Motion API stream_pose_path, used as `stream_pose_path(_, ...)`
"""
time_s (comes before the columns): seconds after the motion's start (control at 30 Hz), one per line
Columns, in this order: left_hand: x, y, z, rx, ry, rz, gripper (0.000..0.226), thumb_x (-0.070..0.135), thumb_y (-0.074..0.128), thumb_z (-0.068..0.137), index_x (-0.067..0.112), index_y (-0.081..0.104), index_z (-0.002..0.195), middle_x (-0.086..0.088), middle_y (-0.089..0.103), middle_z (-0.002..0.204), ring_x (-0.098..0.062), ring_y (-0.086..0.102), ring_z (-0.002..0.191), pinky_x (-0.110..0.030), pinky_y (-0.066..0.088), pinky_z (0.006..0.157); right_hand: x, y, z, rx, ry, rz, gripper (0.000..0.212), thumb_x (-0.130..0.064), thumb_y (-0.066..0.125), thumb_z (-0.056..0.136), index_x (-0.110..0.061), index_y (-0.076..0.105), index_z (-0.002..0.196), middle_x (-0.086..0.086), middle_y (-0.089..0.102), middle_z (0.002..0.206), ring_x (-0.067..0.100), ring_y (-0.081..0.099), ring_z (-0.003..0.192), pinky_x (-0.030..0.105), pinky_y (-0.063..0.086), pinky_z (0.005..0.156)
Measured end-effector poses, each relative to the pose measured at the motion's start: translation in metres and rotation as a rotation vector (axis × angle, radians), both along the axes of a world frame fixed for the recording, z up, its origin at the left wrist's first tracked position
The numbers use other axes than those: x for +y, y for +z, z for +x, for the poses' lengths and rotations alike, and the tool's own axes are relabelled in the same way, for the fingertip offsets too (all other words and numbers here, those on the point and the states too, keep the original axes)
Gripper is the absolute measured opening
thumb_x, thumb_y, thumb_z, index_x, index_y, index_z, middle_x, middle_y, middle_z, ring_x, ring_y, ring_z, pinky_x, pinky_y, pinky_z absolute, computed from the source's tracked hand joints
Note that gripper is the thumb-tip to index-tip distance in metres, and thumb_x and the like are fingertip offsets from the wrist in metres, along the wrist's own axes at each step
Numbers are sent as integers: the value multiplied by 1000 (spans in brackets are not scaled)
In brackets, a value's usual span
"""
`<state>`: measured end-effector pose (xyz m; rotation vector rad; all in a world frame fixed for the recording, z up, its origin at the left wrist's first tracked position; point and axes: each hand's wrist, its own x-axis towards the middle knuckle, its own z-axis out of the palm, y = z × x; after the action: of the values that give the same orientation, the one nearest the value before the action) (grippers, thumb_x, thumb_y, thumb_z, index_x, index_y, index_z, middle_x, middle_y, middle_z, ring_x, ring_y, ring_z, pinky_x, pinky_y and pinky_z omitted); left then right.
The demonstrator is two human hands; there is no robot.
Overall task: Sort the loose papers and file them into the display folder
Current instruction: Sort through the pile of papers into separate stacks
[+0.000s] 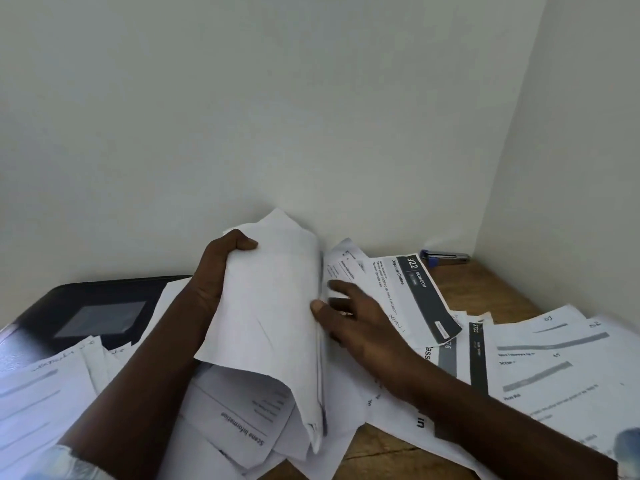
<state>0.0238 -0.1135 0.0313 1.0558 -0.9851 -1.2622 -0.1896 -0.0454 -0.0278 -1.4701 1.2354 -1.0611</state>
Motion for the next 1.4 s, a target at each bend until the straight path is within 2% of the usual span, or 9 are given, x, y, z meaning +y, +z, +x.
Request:
stream_pose_path(0.23,0,0,7,45,8,-9,12,15,59,77,8,64,85,-5,66,68,-21,60,61,-23,50,58,-20,2,-24,-216,-123,177,33,9,61,91,-18,71,107,10,79,100,31,77,91,53,61,87)
stream_pose_path(0.4,3,-1,2,53,-60,-6,35,7,51,95,10,77,72,-8,72,70,-19,68,55,-19,53,50,-20,-3,-24,-265,-161,142,44,-7,86,80,-13,67,119,11,79,98,29,77,88,49,62,86)
stream_pose_path(0.47,7,0,-7,-2,-131,-12,19,14,63,94,3,77,100,-18,76,98,-24,76,78,-30,62,68,-20,-4,-23,-141,-215,32,53,-20,86,83,-27,60,129,3,79,99,21,77,87,46,61,89)
stream_pose_path(0.57,4,0,-22,-83,-152,-20,76,58,80,77,2,68,128,-21,71,125,-34,71,113,-49,56,100,-25,0,-24,-64,-202,-14,39,-51,67,95,-47,56,132,-15,69,117,4,66,102,37,50,105)
stream_pose_path(0.63,5,1,-33,-107,-142,-1,94,85,67,70,8,72,123,-14,75,119,-30,72,112,-46,55,101,-31,3,-32,-208,-105,142,45,-68,57,93,-37,69,123,-7,71,124,15,67,111,45,49,108)
stream_pose_path(0.8,-4,-3,-37,-167,-170,-5,35,34,74,94,1,72,103,-4,80,91,-12,76,77,-20,58,66,-42,15,-56,-478,-20,405,86,-80,47,87,-4,68,120,18,72,107,29,72,86,40,59,79)
stream_pose_path(1.07,-8,-17,-27,-29,-250,64,41,20,86,76,7,65,109,-19,68,110,-31,68,90,-40,59,83,-48,18,-73,-496,44,435,93,-79,59,80,-1,62,130,19,70,103,31,72,86,42,61,79)
stream_pose_path(1.3,2,-15,-61,-365,60,43,83,93,66,56,20,59,94,-6,58,85,-19,55,78,-34,45,73,-42,19,-68,-408,214,330,66,-57,81,72,-11,70,117,9,74,103,21,73,89,33,60,75)
stream_pose_path(1.4,4,-11,-72,-375,60,92,80,92,44,74,15,58,90,-8,56,83,-21,55,75,-33,43,71,-39,23,-65,-402,209,326,53,-55,70,82,-11,71,112,10,73,101,21,72,88,33,60,76)
